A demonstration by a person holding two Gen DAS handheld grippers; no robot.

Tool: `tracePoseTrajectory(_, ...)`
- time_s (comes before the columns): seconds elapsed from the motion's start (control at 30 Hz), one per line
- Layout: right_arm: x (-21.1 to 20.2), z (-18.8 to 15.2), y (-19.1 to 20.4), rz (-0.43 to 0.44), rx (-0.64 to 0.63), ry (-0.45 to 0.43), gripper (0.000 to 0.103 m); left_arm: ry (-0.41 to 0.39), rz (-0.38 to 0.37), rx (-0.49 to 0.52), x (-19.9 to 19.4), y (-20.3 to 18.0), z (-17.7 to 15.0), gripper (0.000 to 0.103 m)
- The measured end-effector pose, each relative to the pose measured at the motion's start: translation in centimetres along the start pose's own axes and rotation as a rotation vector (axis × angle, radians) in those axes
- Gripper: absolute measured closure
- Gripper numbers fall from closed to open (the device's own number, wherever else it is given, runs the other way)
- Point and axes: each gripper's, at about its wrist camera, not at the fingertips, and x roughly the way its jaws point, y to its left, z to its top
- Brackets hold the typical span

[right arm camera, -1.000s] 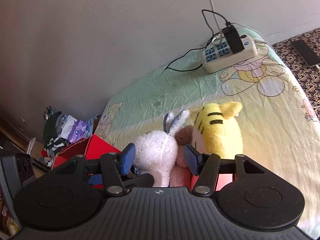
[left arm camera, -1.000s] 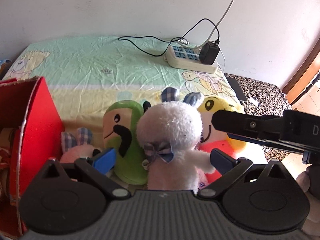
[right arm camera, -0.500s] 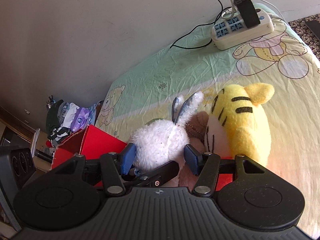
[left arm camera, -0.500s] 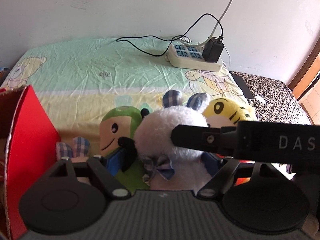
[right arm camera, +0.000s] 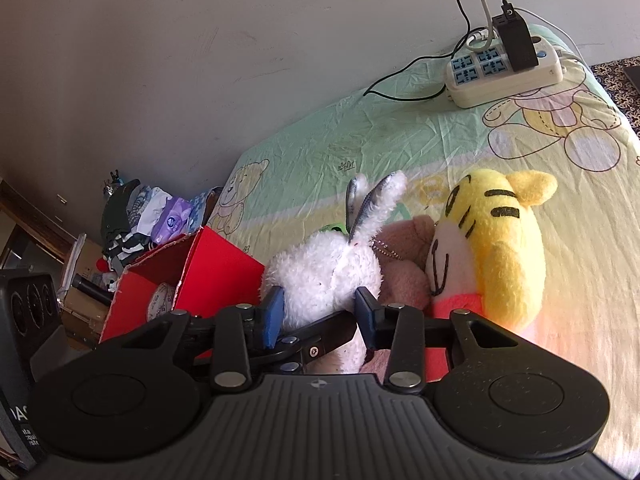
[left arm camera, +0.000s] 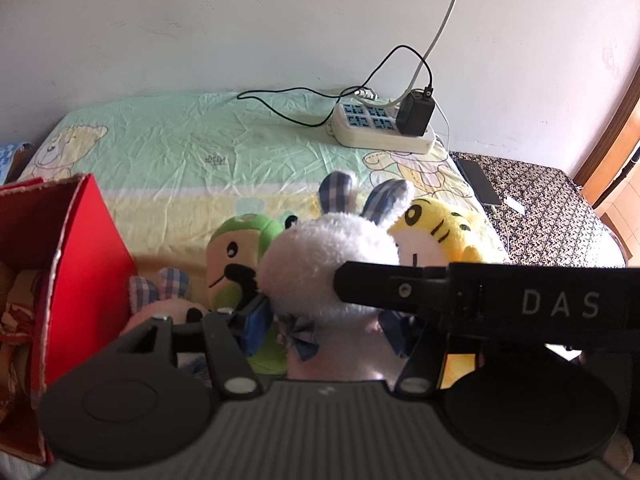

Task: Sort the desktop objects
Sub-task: 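Move both grippers to the white bunny plush from either side, then squeeze the white bunny between both grippers and lift it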

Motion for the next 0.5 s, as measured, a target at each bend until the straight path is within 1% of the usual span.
tracePoseTrajectory(0.07,-0.4,-0.2,0.4,0.017,-0.002,-0.002,0.062,-0.02,0.005,-0.003,-1.1,-0.1,-0.3,0.043)
tracePoseTrajectory(0.2,-1.5,-0.9,1.9,0.047,-0.047,-0.006,0.062,-0.056,0.009,-0.022,-3.5,0.2,-1.3,0.043)
tracePoseTrajectory(0.33,-2.1,-1.5,3.5,0.078,-0.089,-0.008,0.062,-0.092,0.038,-0.04,-5.8,0.6,-1.7,0.043)
tracePoseTrajectory(0.5,-2.1,-1.4,6.5,0.132,-0.148,-0.015,0.062,-0.155,0.068,-0.066,-8.9,2.6,-1.7,0.044)
